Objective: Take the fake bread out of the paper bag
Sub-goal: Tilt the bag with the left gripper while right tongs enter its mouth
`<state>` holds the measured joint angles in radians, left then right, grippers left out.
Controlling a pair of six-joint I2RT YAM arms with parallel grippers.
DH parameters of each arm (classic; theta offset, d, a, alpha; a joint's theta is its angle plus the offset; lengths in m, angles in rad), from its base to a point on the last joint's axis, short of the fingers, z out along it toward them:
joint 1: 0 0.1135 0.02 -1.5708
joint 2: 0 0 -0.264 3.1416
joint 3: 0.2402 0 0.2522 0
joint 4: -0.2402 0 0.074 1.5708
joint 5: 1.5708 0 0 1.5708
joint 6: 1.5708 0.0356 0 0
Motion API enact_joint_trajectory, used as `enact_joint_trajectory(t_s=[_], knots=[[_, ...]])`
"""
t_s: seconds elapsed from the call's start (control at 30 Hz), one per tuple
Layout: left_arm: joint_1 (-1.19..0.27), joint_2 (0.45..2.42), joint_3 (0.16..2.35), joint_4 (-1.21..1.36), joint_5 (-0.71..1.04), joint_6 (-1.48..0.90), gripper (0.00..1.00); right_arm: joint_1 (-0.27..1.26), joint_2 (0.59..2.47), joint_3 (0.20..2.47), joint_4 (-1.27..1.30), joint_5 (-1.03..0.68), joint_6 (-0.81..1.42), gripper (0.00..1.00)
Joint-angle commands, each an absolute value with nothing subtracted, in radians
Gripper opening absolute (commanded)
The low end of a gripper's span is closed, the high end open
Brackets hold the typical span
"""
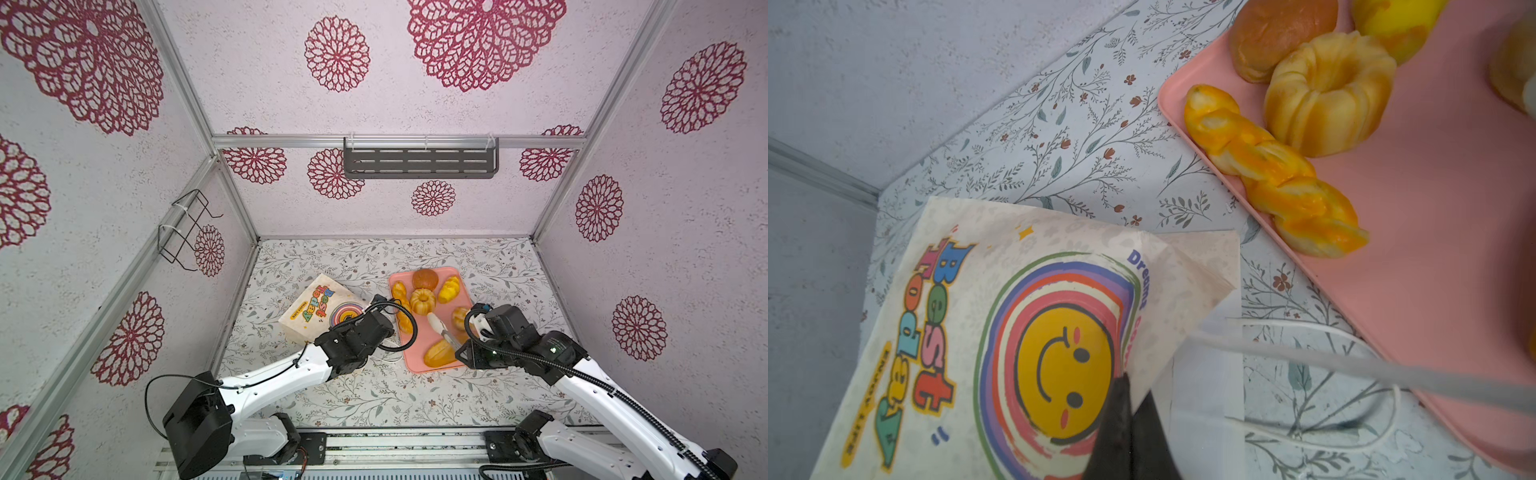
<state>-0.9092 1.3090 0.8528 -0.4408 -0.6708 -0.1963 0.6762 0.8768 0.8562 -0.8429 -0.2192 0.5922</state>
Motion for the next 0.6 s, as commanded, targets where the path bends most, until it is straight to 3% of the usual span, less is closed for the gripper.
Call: enact_joint_trajectory(t_s=[0.0,0.33,0.57], knots=[[-0.916,1.303,0.865,-0.463,-0.747,-0.042,0.0,0.71,0.798,0.816,-0.735,-0.271,0.672,0.0],[-0.844,1.262,0.791,-0.277,-0.87,0.327,0.0,0.829,0.772,0.671,-0.477,-0.314,0.766,0.0],[-0.793,1.077,0.615,-0.019,-0.739,0.507,0.0,0.917,0.856,0.572,-0.141,-0.324,0.881,0.0]])
